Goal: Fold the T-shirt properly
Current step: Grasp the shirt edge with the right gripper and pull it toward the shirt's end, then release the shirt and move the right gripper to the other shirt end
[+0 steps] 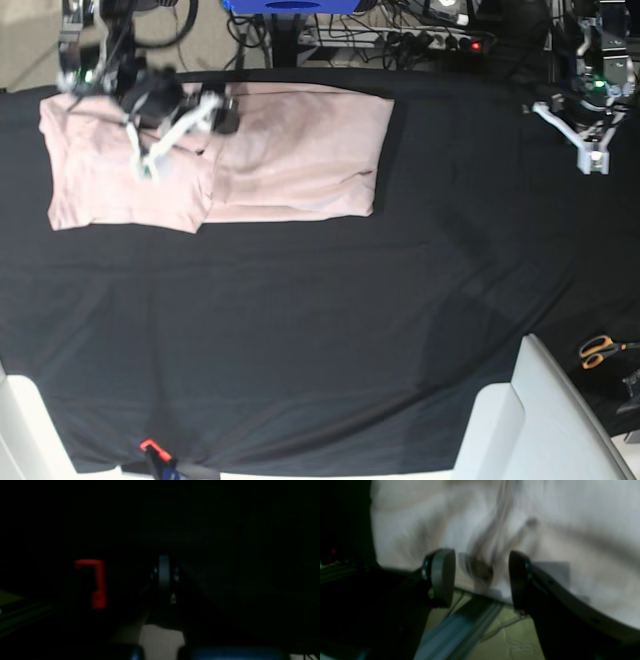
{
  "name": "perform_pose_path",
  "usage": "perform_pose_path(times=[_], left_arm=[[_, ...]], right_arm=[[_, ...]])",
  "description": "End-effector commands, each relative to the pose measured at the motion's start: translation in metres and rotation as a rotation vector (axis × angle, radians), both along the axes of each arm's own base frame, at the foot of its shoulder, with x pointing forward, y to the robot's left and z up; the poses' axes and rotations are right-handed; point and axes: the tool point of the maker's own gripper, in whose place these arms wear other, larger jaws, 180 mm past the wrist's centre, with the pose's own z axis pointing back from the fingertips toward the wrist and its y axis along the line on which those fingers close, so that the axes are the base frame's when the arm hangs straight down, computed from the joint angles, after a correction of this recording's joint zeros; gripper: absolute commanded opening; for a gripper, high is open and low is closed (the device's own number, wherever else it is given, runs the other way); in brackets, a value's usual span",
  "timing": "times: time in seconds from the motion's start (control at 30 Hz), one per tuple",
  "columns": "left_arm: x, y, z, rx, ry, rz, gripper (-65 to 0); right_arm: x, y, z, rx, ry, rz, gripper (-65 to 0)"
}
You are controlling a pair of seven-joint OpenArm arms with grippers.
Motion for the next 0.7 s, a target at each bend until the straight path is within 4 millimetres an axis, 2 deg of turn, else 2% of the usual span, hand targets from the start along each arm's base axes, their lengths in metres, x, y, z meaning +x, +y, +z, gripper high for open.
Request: perform_pose_path(times=[0.0,0.13,0.43,0.53,0.67], left_arm=[[0.007,0.014,0.013,0.035,-0.033,0.004,-65.0],[0.008,0.024,0.02,0.05,-0.049,0.022,-65.0],[0.008,0.022,0.019,0.048,-0.045,0.019,-65.0],[0.007,0.023,0.019,0.048,-0.044,0.02,-65.0],[0.007,0.023,0.019,0.049,-0.045,0.021,-65.0]], right_arm=[[0.01,0.002,0.009,0.023,-0.057,-0.018,-32.3],[-0.002,0.001,-0.006,0.026,-0.018,-0.036,-32.3],[-0.012,0.012,-0.021,0.061,0.016,0.012,-32.3],[-0.016,0.032,-0.019,0.086,0.014,0.066,-32.3],[-0.021,0.048,-0.018,0.107,0.02,0.109,-32.4]])
